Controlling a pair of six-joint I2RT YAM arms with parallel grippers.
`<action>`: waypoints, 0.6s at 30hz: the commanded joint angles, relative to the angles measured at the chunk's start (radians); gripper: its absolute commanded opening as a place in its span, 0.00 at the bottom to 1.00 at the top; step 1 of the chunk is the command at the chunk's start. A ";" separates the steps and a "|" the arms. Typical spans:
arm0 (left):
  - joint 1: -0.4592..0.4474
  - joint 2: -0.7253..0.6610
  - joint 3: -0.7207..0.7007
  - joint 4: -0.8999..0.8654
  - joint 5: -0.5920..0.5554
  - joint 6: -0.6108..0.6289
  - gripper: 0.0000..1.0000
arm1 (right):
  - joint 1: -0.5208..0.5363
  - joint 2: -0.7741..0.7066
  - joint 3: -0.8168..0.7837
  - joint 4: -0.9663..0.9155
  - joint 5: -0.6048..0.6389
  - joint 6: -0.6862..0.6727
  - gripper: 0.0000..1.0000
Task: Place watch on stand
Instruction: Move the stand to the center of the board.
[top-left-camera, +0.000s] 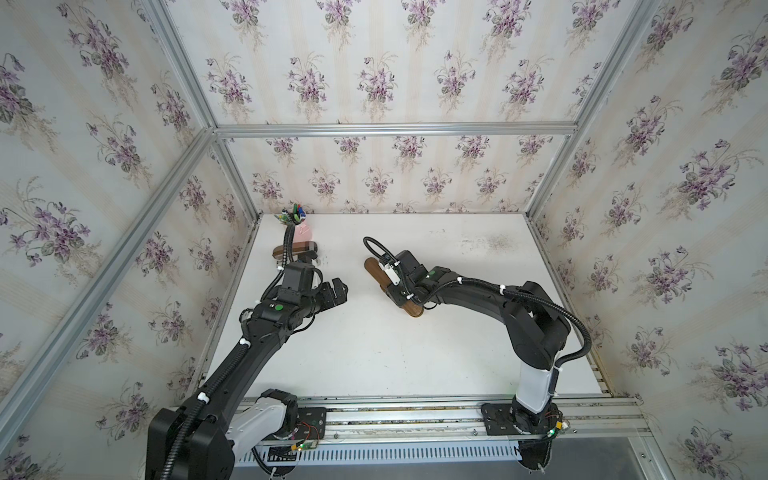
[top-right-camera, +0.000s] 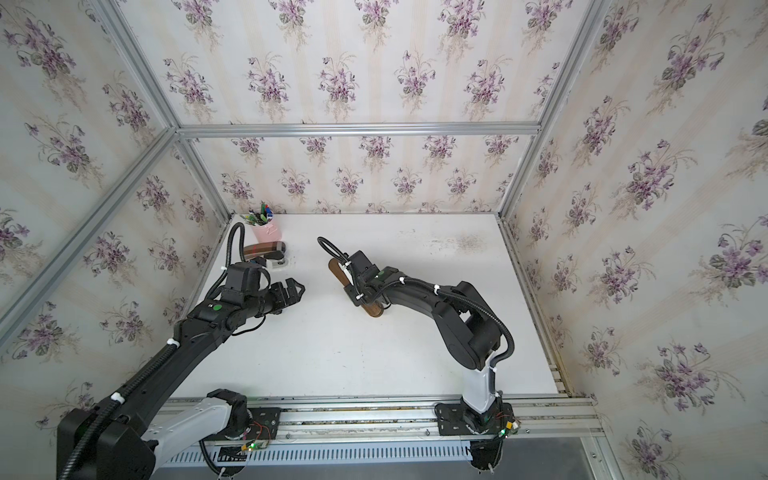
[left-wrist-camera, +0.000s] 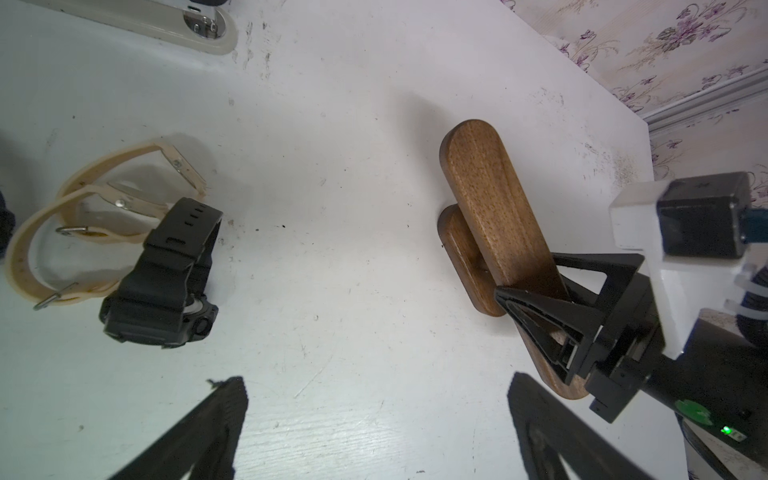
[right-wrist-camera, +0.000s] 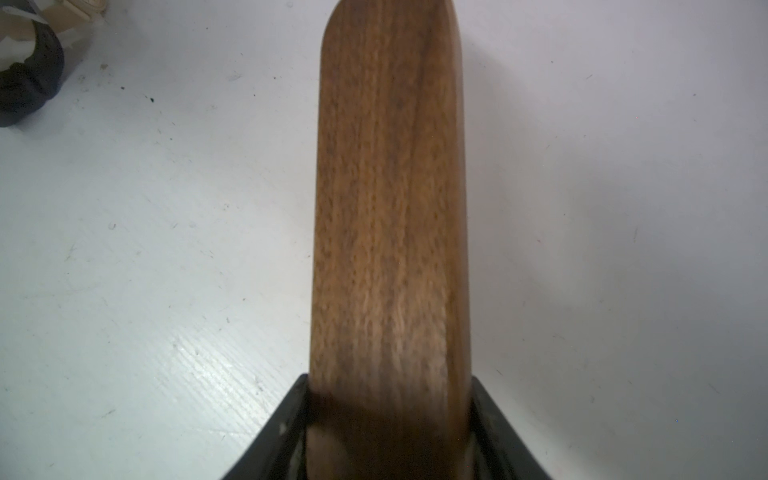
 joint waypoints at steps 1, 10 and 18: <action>0.000 0.029 0.027 0.030 0.015 0.001 0.99 | -0.008 -0.009 -0.015 0.002 0.059 0.017 0.47; -0.043 0.211 0.203 -0.022 -0.031 0.080 1.00 | -0.045 -0.138 -0.141 -0.005 0.113 0.103 0.85; -0.109 0.502 0.404 0.071 0.022 0.064 1.00 | -0.040 -0.248 -0.278 0.003 0.044 0.172 0.91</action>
